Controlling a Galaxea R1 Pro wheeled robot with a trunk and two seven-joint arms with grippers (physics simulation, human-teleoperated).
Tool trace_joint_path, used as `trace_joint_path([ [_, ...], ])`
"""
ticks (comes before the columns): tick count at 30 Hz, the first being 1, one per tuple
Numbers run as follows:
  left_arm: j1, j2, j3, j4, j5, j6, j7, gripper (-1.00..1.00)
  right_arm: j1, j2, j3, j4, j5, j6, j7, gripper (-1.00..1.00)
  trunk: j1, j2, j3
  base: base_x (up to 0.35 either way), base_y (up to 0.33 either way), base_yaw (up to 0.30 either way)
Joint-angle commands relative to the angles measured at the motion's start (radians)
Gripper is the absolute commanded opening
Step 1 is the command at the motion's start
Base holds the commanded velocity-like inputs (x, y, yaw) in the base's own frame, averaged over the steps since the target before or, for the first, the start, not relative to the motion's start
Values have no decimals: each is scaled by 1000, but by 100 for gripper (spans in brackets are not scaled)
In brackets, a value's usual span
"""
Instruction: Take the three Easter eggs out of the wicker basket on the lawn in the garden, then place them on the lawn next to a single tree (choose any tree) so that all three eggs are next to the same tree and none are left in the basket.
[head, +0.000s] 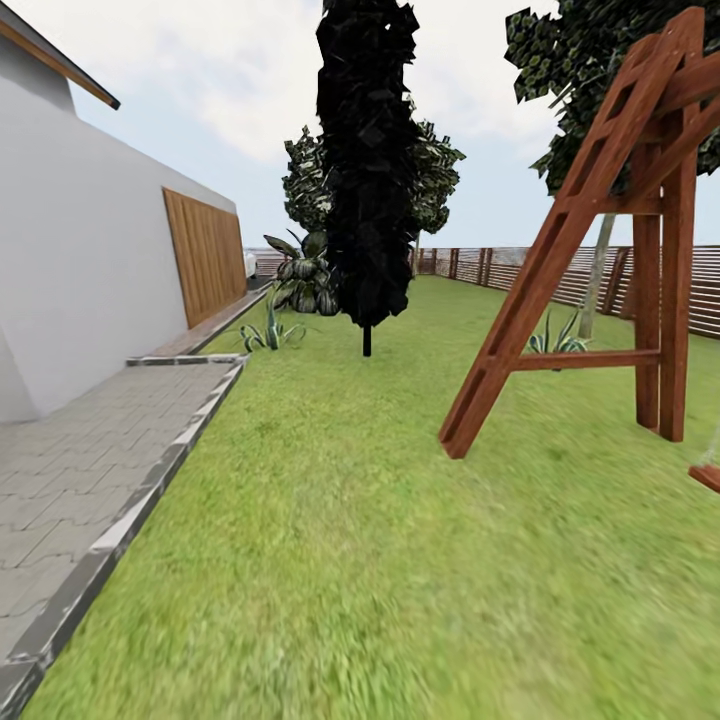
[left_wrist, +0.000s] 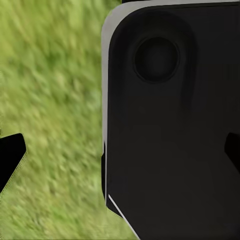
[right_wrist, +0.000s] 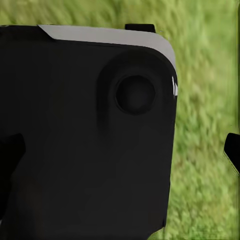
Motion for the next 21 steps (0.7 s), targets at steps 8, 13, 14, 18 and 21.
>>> trace_joint_path([
  [8, 0, 0, 0, 0, 2, 0, 0, 100, -1, 0, 1, 2, 1, 1, 1, 100, 1, 0, -1, 335, 0, 0],
  [13, 0, 0, 0, 0, 2, 0, 0, 100, -1, 0, 1, 2, 2, 1, 1, 100, 1, 0, -1, 335, 0, 0],
  [14, 0, 0, 0, 0, 2, 0, 0, 100, -1, 0, 1, 2, 2, 1, 1, 100, 1, 0, -1, 335, 0, 0],
  [18, 0, 0, 0, 0, 2, 0, 0, 100, -1, 0, 1, 2, 2, 1, 1, 100, 1, 0, -1, 335, 0, 0],
  [21, 0, 0, 0, 0, 2, 0, 0, 100, -1, 0, 1, 2, 2, 1, 1, 100, 1, 0, -1, 335, 0, 0],
])
